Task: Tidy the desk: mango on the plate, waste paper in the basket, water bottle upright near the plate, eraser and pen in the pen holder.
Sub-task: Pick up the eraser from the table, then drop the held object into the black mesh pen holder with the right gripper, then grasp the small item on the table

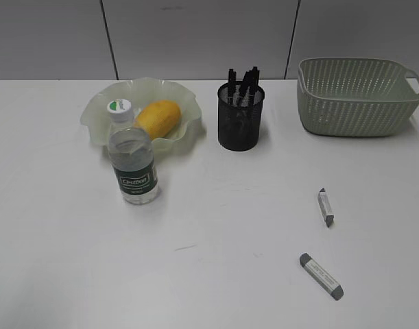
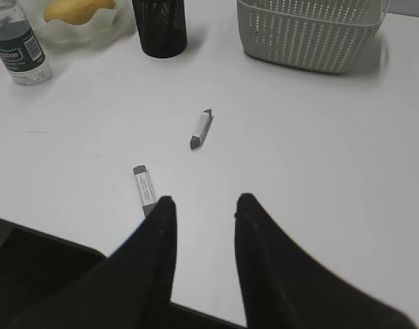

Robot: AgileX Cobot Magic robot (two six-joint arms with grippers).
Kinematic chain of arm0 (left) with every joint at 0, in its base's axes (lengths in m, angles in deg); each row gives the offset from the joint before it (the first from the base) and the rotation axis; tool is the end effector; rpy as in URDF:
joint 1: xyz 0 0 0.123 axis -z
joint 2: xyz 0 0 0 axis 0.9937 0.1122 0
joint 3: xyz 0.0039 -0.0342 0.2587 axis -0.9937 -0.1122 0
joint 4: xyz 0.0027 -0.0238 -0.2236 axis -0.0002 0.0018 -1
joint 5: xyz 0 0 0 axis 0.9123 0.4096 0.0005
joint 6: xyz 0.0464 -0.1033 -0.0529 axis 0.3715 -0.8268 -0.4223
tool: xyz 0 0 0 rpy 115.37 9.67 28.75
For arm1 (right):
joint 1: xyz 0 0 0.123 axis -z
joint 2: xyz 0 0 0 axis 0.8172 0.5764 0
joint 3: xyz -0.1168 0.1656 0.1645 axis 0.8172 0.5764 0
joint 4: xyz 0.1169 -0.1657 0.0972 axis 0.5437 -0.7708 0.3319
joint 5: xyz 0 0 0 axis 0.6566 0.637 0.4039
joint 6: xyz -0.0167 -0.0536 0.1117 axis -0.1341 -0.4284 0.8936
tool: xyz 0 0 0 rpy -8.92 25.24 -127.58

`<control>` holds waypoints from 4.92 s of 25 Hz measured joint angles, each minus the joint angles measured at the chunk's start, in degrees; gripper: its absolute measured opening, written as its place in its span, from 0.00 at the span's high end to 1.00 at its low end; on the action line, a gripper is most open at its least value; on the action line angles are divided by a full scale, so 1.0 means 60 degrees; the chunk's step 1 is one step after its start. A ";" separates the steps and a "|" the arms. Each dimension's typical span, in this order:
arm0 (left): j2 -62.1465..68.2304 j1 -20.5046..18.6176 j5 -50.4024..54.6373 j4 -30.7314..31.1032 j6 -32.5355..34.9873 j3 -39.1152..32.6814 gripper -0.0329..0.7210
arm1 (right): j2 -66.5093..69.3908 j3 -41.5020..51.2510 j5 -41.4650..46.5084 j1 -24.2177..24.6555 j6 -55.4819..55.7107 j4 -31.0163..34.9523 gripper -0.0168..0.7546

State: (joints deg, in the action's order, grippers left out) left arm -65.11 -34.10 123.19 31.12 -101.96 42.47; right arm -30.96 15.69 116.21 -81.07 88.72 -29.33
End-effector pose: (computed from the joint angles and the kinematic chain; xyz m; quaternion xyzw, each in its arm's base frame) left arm 0.0705 -0.0446 0.2748 0.2233 0.8744 -0.1509 0.4036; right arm 0.0253 0.0042 0.2539 -0.1443 0.8313 0.1173 0.5237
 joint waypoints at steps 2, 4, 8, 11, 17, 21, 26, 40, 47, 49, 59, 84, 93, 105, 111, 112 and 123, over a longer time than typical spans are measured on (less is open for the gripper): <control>-0.1140 0.0000 0.0074 -0.0032 0.0221 -0.0399 0.53 | 0.0000 0.0000 0.0000 0.0000 0.0000 0.0000 0.66; -0.2179 0.0000 0.0200 -0.0114 0.0647 -0.0655 0.53 | 0.0000 0.0000 0.0000 0.0000 0.0000 0.0000 0.66; -0.3468 0.0000 0.0299 -0.0188 0.1479 -0.0841 0.53 | 0.0000 0.0000 0.0000 0.0000 0.0000 0.0000 0.66; -0.3959 0.0000 0.0395 -0.0340 0.1713 -0.0936 0.53 | 0.0000 0.0000 0.0000 0.0000 0.0000 0.0000 0.66; -0.4048 0.0000 0.0405 -0.0453 0.1780 -0.0936 0.56 | 0.0000 0.0000 0.0000 0.0000 0.0000 0.0000 0.66; -0.4048 -0.0206 0.0405 -0.0464 0.1780 -0.0936 0.57 | 0.0000 0.0000 0.0000 0.0000 0.0000 0.0000 0.66; -0.4055 -0.2150 0.0405 -0.0468 0.1789 -0.0936 0.61 | 0.0000 0.0000 0.0000 0.0000 0.0000 0.0000 0.66; -0.4055 -0.5630 0.0405 -0.0468 0.1789 -0.0936 0.64 | 0.3418 -0.0496 -0.1693 0.0000 0.0000 -0.0561 0.66; -0.4055 -0.5673 0.0405 -0.0506 0.1864 -0.0936 0.64 | 0.9886 -0.2125 -0.3702 0.0000 0.0612 -0.1128 0.61; -0.4055 -0.5673 0.0405 -0.0517 0.1960 -0.0936 0.64 | 1.1776 -0.2959 -0.3791 0.0069 0.0884 -0.1376 0.54; -0.4055 -0.5673 0.0405 -0.0609 0.2025 -0.0936 0.64 | 1.8062 -0.5706 -0.3627 0.0880 0.1083 -0.0998 0.42; -0.4055 -0.5673 0.0405 -0.0640 0.2025 -0.0936 0.64 | 1.7066 -0.5975 -0.6615 0.0887 0.0706 -0.0403 0.87; -0.4055 -0.5673 0.0405 -0.0648 0.2033 -0.0936 0.64 | 1.7340 -0.6073 -1.4196 0.0870 0.1173 -0.0601 0.87; -0.4055 -0.5673 0.0405 -0.0648 0.2033 -0.0936 0.64 | 1.9520 -0.6064 -1.4886 0.0774 0.2579 -0.2764 0.74; -0.4055 -0.5673 0.0405 -0.0648 0.2033 -0.0936 0.64 | 1.8760 -0.6064 -1.3551 0.0763 0.2590 -0.2796 0.37; -0.4055 -0.5673 0.0405 -0.0648 0.2033 -0.0936 0.64 | 1.8412 -0.6064 -1.3045 0.0763 0.2590 -0.2815 0.36; -0.4055 -0.5673 0.0405 -0.0648 0.2033 -0.0936 0.64 | 1.2012 -0.3353 -0.6257 0.0763 0.2383 -0.3264 0.40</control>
State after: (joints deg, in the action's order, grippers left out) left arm -89.44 -68.14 125.62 27.24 -89.76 36.85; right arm 41.11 -4.42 78.67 -76.50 103.02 -48.91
